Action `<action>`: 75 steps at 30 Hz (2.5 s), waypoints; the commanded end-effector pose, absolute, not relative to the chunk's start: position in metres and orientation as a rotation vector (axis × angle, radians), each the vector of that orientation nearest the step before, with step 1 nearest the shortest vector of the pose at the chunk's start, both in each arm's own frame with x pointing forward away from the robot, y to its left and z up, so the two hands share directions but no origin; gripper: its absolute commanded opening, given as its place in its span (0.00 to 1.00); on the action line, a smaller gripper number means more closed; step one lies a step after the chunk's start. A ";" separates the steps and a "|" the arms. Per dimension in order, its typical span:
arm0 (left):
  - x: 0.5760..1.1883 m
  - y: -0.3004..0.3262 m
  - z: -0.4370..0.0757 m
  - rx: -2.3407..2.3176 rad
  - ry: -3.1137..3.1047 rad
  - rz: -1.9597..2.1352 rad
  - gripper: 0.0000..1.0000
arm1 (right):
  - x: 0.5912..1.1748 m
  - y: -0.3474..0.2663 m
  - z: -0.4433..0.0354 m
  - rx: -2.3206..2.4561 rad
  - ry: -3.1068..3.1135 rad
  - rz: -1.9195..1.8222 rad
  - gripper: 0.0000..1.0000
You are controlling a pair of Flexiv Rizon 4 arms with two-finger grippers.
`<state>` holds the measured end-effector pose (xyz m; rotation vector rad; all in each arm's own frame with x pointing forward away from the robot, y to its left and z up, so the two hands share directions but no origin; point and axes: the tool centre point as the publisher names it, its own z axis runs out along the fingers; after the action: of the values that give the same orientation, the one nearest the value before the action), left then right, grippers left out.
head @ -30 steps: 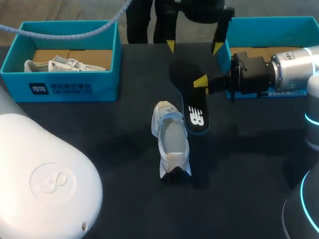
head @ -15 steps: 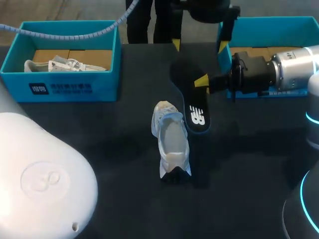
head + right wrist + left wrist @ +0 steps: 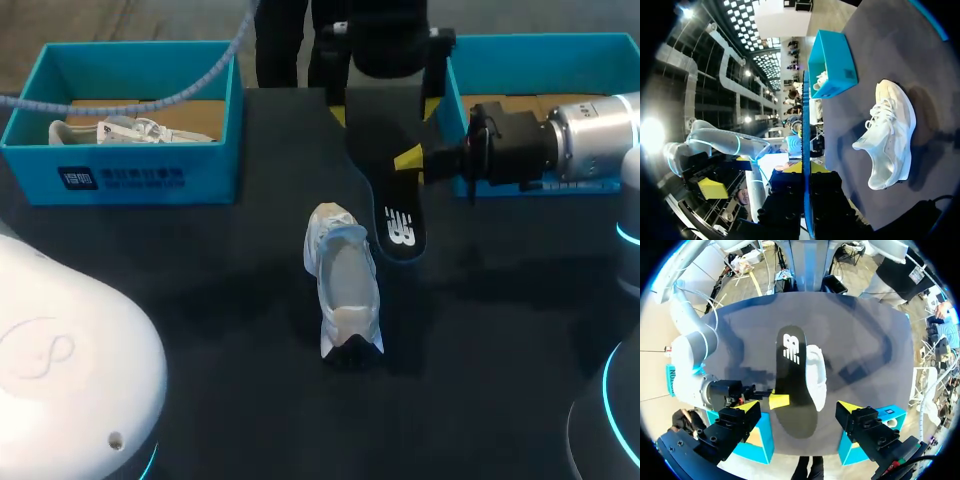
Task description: Take the shoe out of the shoebox, open the shoe tongue, remove and reinsert the insole, then place the shoe into the shoebox
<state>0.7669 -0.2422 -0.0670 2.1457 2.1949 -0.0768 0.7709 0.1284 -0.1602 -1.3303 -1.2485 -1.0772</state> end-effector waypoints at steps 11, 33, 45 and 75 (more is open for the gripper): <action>0.762 -0.223 -0.087 1.684 1.833 -0.579 1.00 | 0.769 0.116 -0.156 -1.350 -1.219 -1.107 0.00; 0.772 -0.217 -0.110 1.318 1.348 -0.826 1.00 | 0.762 0.112 -0.147 -1.352 -1.168 -1.165 0.00; 0.773 -0.214 -0.113 1.240 1.313 -0.882 1.00 | 0.761 0.111 -0.147 -1.366 -1.156 -1.169 0.00; 0.780 -0.217 -0.130 1.195 1.321 -0.893 0.69 | 0.755 0.122 -0.135 -1.343 -1.110 -1.203 0.00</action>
<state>0.7796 -0.2145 -0.1263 1.2402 1.3811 -0.8573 0.7524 0.1186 -0.1331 -1.3439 -1.1093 -1.2041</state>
